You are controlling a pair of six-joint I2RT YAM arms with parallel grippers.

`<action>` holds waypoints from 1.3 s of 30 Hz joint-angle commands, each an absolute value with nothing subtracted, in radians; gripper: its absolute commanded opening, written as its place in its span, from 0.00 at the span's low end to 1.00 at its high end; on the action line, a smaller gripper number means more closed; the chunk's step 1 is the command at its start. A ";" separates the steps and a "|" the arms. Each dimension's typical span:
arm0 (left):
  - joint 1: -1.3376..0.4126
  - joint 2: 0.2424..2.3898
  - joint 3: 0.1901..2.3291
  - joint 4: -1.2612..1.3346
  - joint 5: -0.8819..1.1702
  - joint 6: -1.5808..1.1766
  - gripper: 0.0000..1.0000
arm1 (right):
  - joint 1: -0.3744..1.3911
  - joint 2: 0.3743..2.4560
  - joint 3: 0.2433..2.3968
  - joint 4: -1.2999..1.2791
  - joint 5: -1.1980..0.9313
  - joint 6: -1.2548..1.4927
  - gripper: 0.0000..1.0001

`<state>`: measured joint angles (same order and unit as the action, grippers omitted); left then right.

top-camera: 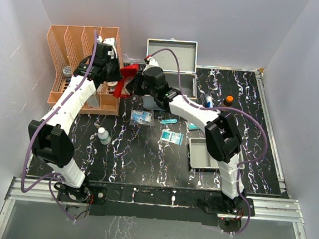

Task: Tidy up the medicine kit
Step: Place the medical item at the medicine pouch.

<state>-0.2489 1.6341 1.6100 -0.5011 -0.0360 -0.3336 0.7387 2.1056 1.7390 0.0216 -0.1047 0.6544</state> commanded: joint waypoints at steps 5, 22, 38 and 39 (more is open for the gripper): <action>-0.253 1.577 1.614 -0.484 -0.021 -0.335 0.00 | 0.742 2.020 1.754 0.119 -0.049 0.636 0.27; -0.252 1.588 1.611 -0.488 -0.018 -0.341 0.00 | 0.743 2.075 1.870 -0.094 -0.061 0.609 0.22; -0.256 1.599 1.606 -0.481 -0.008 -0.363 0.00 | 0.742 2.076 1.784 0.139 0.036 0.791 0.00; -0.255 1.599 1.608 -0.481 -0.007 -0.364 0.00 | 0.742 2.076 1.774 0.162 0.048 0.801 0.00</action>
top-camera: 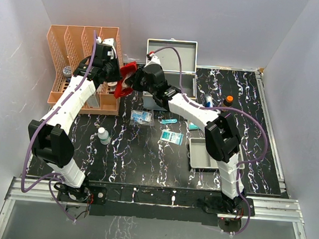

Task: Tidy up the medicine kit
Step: Place the medical item at the medicine pouch.

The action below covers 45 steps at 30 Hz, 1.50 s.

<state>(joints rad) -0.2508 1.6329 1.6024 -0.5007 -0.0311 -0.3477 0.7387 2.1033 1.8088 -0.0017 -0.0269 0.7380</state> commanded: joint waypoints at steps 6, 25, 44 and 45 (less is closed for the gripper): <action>-0.256 1.597 1.603 -0.489 -0.005 -0.365 0.00 | 0.743 2.114 1.789 0.230 0.078 0.846 0.00; -0.256 1.591 1.600 -0.493 -0.012 -0.357 0.00 | 0.750 2.028 1.767 0.125 0.176 0.815 0.00; -0.256 1.588 1.605 -0.496 -0.017 -0.353 0.00 | 0.752 2.061 1.895 -0.181 0.196 0.770 0.00; -0.256 1.588 1.605 -0.497 -0.017 -0.351 0.00 | 0.751 2.061 1.902 -0.185 0.201 0.762 0.00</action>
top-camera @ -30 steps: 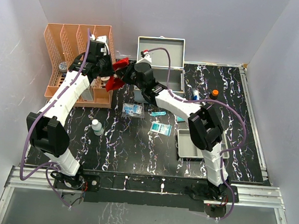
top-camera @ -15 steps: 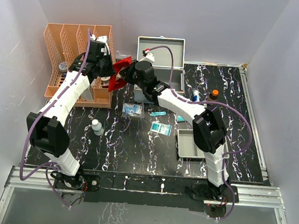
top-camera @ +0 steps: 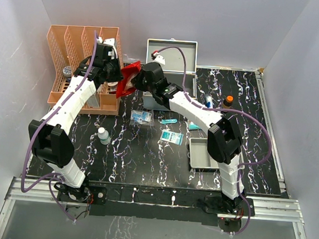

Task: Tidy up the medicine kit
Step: Place the medical item at the medicine pouch.

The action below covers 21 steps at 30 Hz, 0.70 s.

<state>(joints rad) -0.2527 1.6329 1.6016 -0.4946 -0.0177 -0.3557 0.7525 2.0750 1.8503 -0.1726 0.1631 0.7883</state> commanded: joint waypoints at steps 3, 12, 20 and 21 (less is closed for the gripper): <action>-0.256 1.591 1.603 -0.497 -0.014 -0.352 0.00 | 0.752 2.072 1.937 -0.214 0.214 0.734 0.00; -0.258 1.607 1.612 -0.492 0.001 -0.360 0.00 | 0.750 2.035 1.830 -0.068 0.265 0.737 0.00; -0.260 1.605 1.608 -0.501 -0.007 -0.350 0.00 | 0.750 2.070 1.909 -0.111 0.306 0.707 0.00; -0.260 1.607 1.608 -0.502 -0.008 -0.350 0.00 | 0.749 2.073 1.918 -0.129 0.319 0.699 0.00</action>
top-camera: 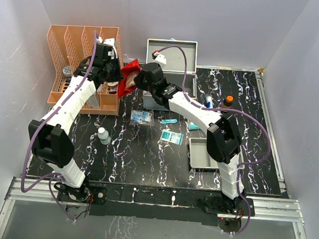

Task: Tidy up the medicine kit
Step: Place the medical item at the medicine pouch.

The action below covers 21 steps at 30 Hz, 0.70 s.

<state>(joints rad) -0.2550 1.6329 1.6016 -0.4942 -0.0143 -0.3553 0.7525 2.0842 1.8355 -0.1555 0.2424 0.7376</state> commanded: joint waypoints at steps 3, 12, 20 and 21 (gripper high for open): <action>-0.260 1.613 1.613 -0.498 -0.008 -0.352 0.00 | 0.751 2.094 1.976 -0.209 0.350 0.682 0.00; -0.260 1.630 1.624 -0.495 -0.002 -0.354 0.00 | 0.751 2.043 1.877 -0.113 0.382 0.705 0.00; -0.260 1.629 1.623 -0.497 -0.002 -0.352 0.00 | 0.758 2.044 1.894 -0.113 0.435 0.668 0.00; -0.261 1.629 1.623 -0.496 0.001 -0.355 0.00 | 0.761 2.040 1.877 -0.098 0.437 0.668 0.00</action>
<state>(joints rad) -0.2573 1.6447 1.6016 -0.4938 -0.0139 -0.3553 0.7544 2.0853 1.8736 -0.1825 0.3672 0.6960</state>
